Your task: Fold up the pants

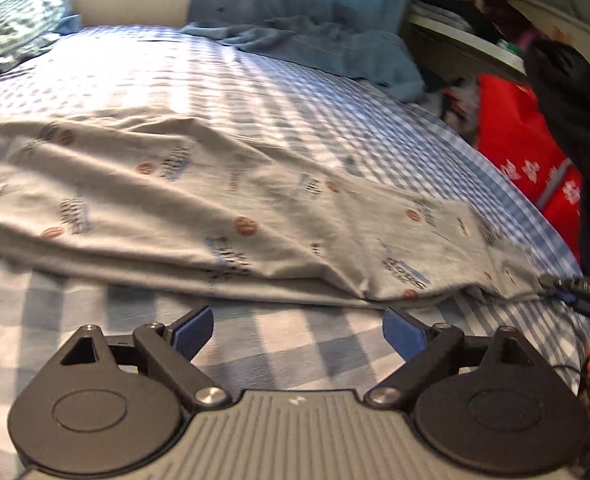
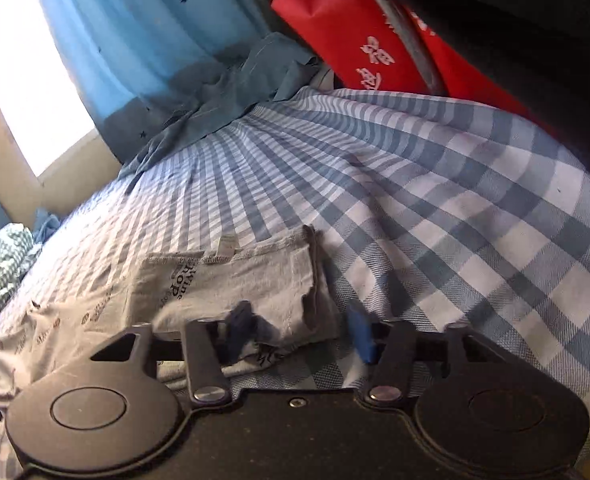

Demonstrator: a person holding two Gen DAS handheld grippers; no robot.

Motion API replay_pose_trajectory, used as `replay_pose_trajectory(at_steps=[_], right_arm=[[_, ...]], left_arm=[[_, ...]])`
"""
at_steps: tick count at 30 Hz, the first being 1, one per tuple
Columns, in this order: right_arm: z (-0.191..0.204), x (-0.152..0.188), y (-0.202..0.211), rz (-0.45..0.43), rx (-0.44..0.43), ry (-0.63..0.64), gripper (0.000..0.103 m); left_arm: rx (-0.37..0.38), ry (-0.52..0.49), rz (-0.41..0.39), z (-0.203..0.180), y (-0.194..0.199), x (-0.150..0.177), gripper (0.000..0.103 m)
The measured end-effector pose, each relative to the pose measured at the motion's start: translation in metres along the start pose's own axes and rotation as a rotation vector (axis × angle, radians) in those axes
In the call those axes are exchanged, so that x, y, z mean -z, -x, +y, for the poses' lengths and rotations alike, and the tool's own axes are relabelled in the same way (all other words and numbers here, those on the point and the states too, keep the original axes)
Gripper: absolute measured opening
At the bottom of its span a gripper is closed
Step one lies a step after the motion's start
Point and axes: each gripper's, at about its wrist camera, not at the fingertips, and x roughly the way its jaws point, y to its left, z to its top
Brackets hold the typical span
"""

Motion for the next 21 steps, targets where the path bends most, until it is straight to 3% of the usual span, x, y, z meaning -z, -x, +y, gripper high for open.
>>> replay_pose_trajectory(at_steps=[2, 4, 13, 17, 20, 21], right_arm=[[0.007, 0.0, -0.001, 0.006, 0.029, 0.026, 0.021], [0.009, -0.002, 0.002, -0.015, 0.045, 0.04, 0.016], [0.016, 0.007, 0.0, -0.03, 0.119, 0.152, 0.02], [0.031, 0.007, 0.002, -0.054, 0.27, 0.251, 0.032], [0.052, 0.006, 0.012, -0.077, 0.317, 0.309, 0.055], [0.063, 0.007, 0.016, -0.089, 0.297, 0.334, 0.072]], left_arm=[[-0.027, 0.029, -0.025, 0.011, 0.009, 0.0, 0.097], [-0.057, 0.05, -0.045, 0.023, 0.019, -0.001, 0.098], [-0.193, 0.169, -0.114, 0.094, 0.067, -0.002, 0.102], [-0.27, 0.205, -0.118, 0.136, 0.086, -0.008, 0.102], [-0.319, 0.23, -0.135, 0.165, 0.094, -0.017, 0.103], [-0.323, 0.248, -0.135, 0.176, 0.096, -0.021, 0.103]])
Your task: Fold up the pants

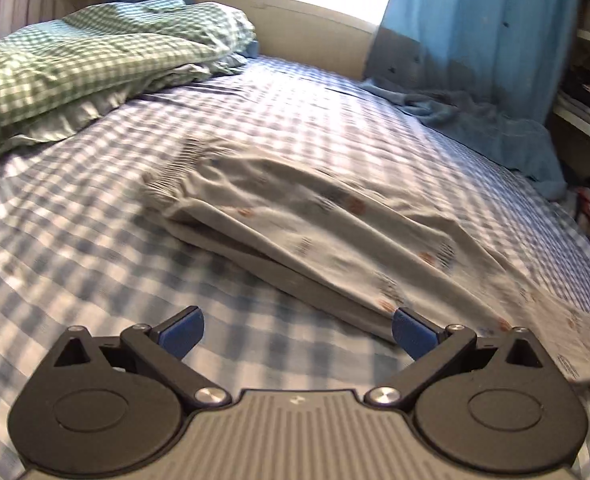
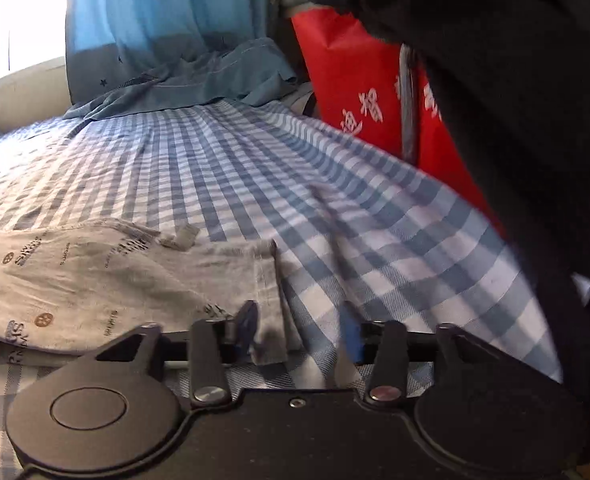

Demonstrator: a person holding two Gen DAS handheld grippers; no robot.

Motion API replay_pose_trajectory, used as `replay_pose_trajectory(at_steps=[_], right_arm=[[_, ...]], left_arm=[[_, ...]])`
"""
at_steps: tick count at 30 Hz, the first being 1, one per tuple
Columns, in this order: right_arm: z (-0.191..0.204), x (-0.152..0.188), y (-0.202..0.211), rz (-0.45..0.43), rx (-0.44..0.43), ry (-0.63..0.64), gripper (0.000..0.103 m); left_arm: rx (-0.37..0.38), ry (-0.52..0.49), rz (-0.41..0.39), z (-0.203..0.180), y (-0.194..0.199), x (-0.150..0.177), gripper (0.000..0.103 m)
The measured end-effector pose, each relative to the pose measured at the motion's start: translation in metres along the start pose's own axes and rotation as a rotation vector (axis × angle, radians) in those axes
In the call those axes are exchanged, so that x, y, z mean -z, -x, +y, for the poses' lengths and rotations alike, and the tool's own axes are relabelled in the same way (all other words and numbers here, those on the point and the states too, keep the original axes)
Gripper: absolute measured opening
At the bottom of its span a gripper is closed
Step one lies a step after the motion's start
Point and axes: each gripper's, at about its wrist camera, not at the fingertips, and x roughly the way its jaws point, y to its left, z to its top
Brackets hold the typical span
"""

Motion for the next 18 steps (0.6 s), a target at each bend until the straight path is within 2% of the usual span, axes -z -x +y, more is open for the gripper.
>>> replay_pose_trajectory(at_steps=[1, 3, 8, 10, 12, 13, 15, 16, 18], right_arm=[[0.012, -0.003, 0.007, -0.02, -0.032, 0.026, 0.086], [0.04, -0.01, 0.018, -0.044, -0.114, 0.084, 0.095], [0.136, -0.021, 0.026, -0.078, -0.35, 0.243, 0.099], [0.173, -0.023, 0.023, -0.083, -0.433, 0.278, 0.102], [0.215, -0.027, 0.02, -0.075, -0.511, 0.311, 0.102], [0.235, -0.028, 0.017, -0.066, -0.539, 0.326, 0.102], [0.265, -0.029, 0.011, -0.051, -0.577, 0.348, 0.102], [0.283, -0.026, 0.012, -0.045, -0.595, 0.363, 0.102], [0.303, -0.025, 0.013, -0.045, -0.627, 0.392, 0.102]], left_arm=[[-0.004, 0.027, 0.008, 0.01, -0.004, -0.008, 0.103], [-0.002, 0.092, 0.027, 0.031, -0.014, -0.023, 0.103], [-0.03, 0.263, 0.053, 0.087, -0.049, -0.062, 0.102], [-0.066, 0.277, 0.033, 0.101, -0.062, -0.075, 0.102], [-0.097, 0.25, 0.023, 0.108, -0.075, -0.084, 0.102], [-0.101, 0.242, 0.029, 0.109, -0.079, -0.087, 0.1], [-0.082, 0.234, 0.049, 0.111, -0.086, -0.09, 0.087], [-0.074, 0.23, 0.074, 0.11, -0.089, -0.091, 0.076], [-0.067, 0.23, 0.097, 0.111, -0.089, -0.09, 0.073]])
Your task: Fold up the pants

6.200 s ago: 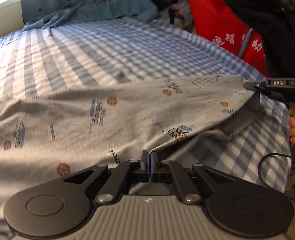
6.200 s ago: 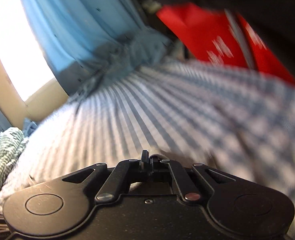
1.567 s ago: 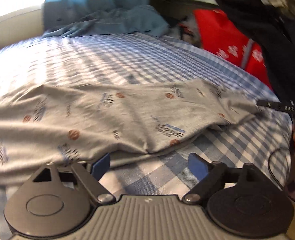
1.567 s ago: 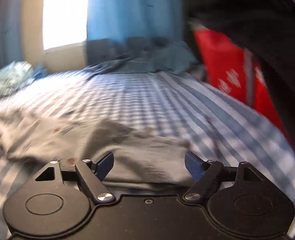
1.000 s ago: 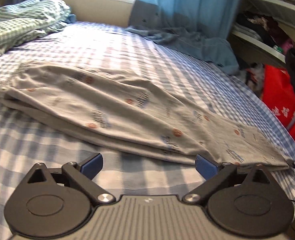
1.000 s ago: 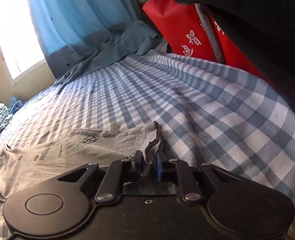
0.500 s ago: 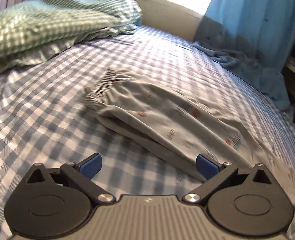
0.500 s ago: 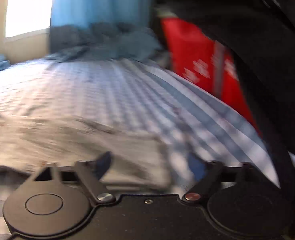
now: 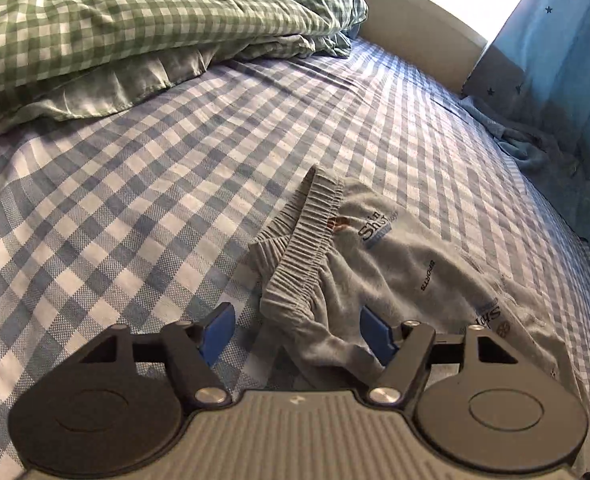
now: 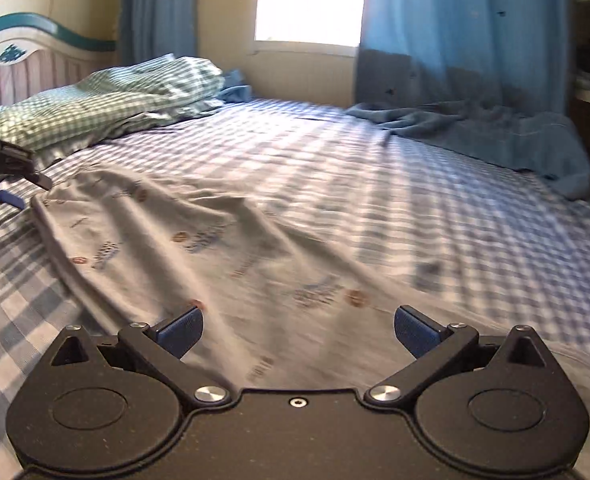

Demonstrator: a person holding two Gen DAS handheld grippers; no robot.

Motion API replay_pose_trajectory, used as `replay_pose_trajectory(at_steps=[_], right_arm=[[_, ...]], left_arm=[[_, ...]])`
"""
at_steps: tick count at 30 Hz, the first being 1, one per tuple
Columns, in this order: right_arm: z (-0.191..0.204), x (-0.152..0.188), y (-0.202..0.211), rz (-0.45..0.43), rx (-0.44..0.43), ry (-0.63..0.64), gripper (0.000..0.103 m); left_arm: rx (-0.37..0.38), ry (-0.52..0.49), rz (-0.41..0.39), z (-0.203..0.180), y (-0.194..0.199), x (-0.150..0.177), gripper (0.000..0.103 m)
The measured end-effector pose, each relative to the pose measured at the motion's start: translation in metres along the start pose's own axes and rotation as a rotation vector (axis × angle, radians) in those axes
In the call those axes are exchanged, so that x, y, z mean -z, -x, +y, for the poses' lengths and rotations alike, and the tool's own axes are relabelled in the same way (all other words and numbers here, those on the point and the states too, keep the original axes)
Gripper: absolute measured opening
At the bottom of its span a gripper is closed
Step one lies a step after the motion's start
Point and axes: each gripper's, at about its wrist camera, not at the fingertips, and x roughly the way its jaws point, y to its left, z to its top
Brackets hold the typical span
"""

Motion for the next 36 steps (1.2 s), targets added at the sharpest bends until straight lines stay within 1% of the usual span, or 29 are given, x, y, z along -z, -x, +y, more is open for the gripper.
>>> replay_pose_trajectory(at_steps=[1, 3, 4, 5, 6, 7, 8, 11, 14, 16, 19, 20, 22, 24, 25, 27, 28, 29, 31, 33, 34, 36], right_arm=[[0.007, -0.001, -0.004, 0.001, -0.012, 0.016, 0.102], [0.016, -0.002, -0.008, 0.005, -0.022, 0.036, 0.102], [0.019, -0.002, -0.009, 0.006, -0.025, 0.04, 0.102], [0.021, -0.001, -0.009, 0.007, -0.03, 0.038, 0.102], [0.021, 0.0, -0.01, 0.01, -0.036, 0.032, 0.102], [0.022, 0.001, -0.011, 0.016, -0.041, 0.024, 0.102], [0.022, 0.001, -0.012, 0.021, -0.043, 0.016, 0.102], [0.024, 0.003, -0.009, 0.025, -0.045, 0.004, 0.102], [0.025, 0.002, -0.003, 0.011, -0.044, 0.01, 0.102], [0.027, -0.001, -0.002, 0.002, -0.046, 0.012, 0.102], [0.03, -0.001, -0.007, 0.015, -0.049, 0.007, 0.102], [0.031, 0.0, -0.011, 0.029, -0.048, 0.006, 0.102], [0.036, 0.003, -0.018, 0.057, -0.051, 0.01, 0.102], [0.04, 0.006, -0.021, 0.071, -0.066, 0.028, 0.102], [0.041, 0.007, -0.02, 0.068, -0.077, 0.045, 0.102], [0.041, 0.006, -0.017, 0.051, -0.089, 0.081, 0.102], [0.039, 0.004, -0.015, 0.037, -0.087, 0.099, 0.102], [0.035, 0.001, -0.013, 0.023, -0.082, 0.109, 0.102], [0.026, -0.005, -0.012, 0.004, -0.065, 0.109, 0.102], [0.014, -0.009, -0.016, 0.003, -0.042, 0.073, 0.102], [0.008, -0.009, -0.018, 0.009, -0.034, 0.042, 0.102], [-0.001, -0.01, -0.024, 0.008, -0.031, -0.016, 0.102]], left_arm=[[0.007, 0.006, -0.005, 0.002, 0.001, 0.001, 0.073], [-0.002, 0.03, -0.004, 0.006, 0.001, 0.0, 0.063], [-0.007, 0.041, -0.002, 0.008, 0.001, 0.0, 0.049], [0.004, 0.054, 0.002, 0.01, 0.0, -0.002, 0.039], [0.021, 0.07, 0.011, 0.012, 0.0, -0.003, 0.034], [0.022, 0.086, 0.016, 0.012, 0.0, -0.004, 0.032], [0.011, 0.094, 0.01, 0.011, 0.001, -0.004, 0.027], [-0.006, 0.075, -0.039, 0.005, 0.011, -0.006, 0.023], [-0.024, 0.002, -0.103, -0.006, 0.022, -0.01, 0.019], [-0.043, -0.047, -0.126, -0.013, 0.026, -0.012, 0.018], [-0.081, -0.077, -0.118, -0.012, 0.015, -0.013, 0.017], [-0.1, -0.085, -0.106, -0.01, 0.008, -0.012, 0.017], [-0.11, -0.08, -0.072, -0.002, -0.005, -0.005, 0.017], [-0.104, -0.086, -0.078, 0.001, -0.006, 0.002, 0.018], [-0.105, -0.098, -0.086, -0.001, -0.004, 0.004, 0.024], [-0.129, -0.111, -0.095, -0.006, 0.005, 0.005, 0.038], [-0.136, -0.12, -0.097, -0.01, 0.01, 0.004, 0.059], [-0.135, -0.127, -0.111, -0.015, 0.015, 0.005, 0.074], [-0.122, -0.162, -0.167, -0.034, 0.025, 0.004, 0.08], [-0.097, -0.225, -0.186, -0.061, 0.024, 0.001, 0.083], [-0.068, -0.259, -0.188, -0.08, 0.02, -0.001, 0.086], [0.005, -0.312, -0.175, -0.117, 0.006, -0.006, 0.087]])
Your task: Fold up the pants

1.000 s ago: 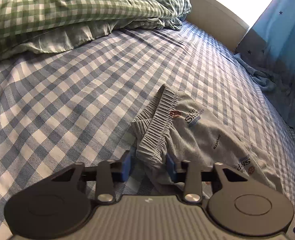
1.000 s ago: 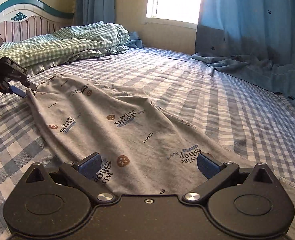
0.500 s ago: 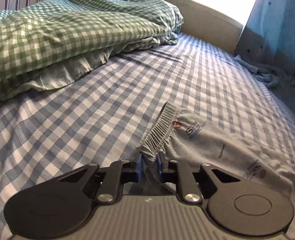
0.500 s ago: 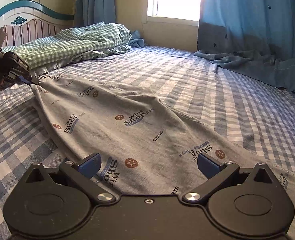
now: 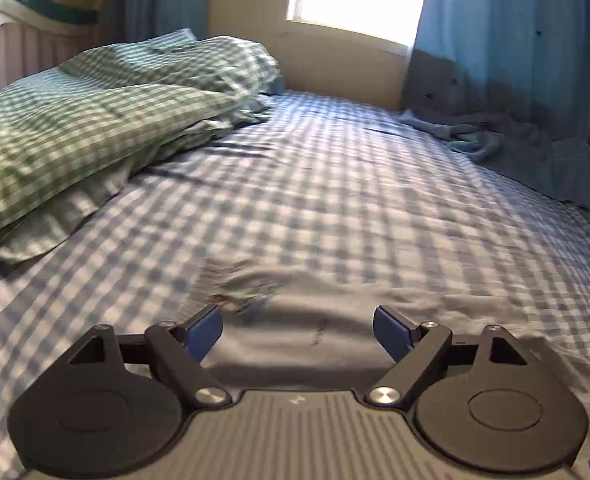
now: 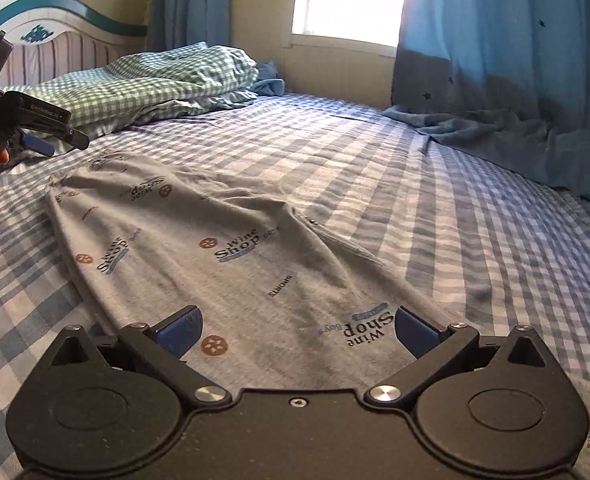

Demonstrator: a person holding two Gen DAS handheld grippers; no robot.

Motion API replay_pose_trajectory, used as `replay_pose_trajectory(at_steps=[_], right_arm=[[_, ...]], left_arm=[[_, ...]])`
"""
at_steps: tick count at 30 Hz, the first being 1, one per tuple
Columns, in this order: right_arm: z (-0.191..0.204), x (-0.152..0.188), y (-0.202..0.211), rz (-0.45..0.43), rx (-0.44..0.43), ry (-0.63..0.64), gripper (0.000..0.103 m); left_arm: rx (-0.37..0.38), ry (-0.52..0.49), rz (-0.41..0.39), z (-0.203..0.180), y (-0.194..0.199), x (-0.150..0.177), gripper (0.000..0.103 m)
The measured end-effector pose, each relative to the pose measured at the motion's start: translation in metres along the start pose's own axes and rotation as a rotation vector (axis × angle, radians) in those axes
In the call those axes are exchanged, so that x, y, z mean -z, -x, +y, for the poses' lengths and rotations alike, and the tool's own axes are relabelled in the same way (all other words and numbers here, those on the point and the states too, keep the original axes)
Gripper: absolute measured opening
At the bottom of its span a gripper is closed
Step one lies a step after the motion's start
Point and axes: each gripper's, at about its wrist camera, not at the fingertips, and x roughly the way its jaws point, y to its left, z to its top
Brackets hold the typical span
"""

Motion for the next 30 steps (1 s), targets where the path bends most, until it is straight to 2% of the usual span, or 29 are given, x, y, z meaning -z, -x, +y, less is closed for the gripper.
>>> replay_pose_trajectory(at_steps=[2, 6, 9, 11, 14, 15, 17, 20, 22, 25, 28, 30], right_arm=[[-0.007, -0.009, -0.006, -0.013, -0.017, -0.032, 0.102], [-0.023, -0.057, -0.03, -0.02, -0.144, -0.087, 0.102], [-0.048, -0.092, -0.065, 0.006, -0.274, -0.237, 0.101], [-0.059, -0.11, -0.093, 0.037, -0.379, -0.323, 0.097], [-0.063, -0.124, -0.133, 0.096, -0.462, -0.397, 0.091], [-0.061, -0.126, -0.144, 0.117, -0.477, -0.411, 0.086], [-0.053, -0.127, -0.163, 0.16, -0.49, -0.427, 0.077], [-0.037, -0.124, -0.176, 0.199, -0.48, -0.383, 0.054], [-0.025, -0.12, -0.171, 0.187, -0.444, -0.314, 0.029], [-0.002, -0.112, -0.154, 0.136, -0.384, -0.153, 0.016], [0.019, -0.102, -0.139, 0.105, -0.35, -0.031, 0.014], [0.028, -0.097, -0.134, 0.094, -0.343, 0.006, 0.014]], left_arm=[[0.096, -0.02, 0.016, -0.029, -0.02, -0.01, 0.087], [0.175, 0.013, 0.052, -0.055, -0.041, -0.005, 0.087], [0.147, -0.014, 0.056, -0.055, -0.042, 0.021, 0.09], [0.121, -0.054, 0.06, -0.054, -0.04, 0.036, 0.091], [0.108, -0.121, 0.04, -0.054, -0.031, 0.055, 0.093], [0.098, -0.137, 0.035, -0.055, -0.03, 0.06, 0.095], [0.087, -0.163, 0.034, -0.058, -0.027, 0.068, 0.097], [0.081, -0.195, 0.069, -0.061, -0.027, 0.078, 0.097], [0.072, -0.227, 0.061, -0.061, -0.023, 0.086, 0.097], [0.06, -0.266, 0.035, -0.062, -0.018, 0.1, 0.099], [0.066, -0.261, 0.02, -0.06, -0.015, 0.106, 0.101], [0.077, -0.245, 0.027, -0.056, -0.016, 0.105, 0.102]])
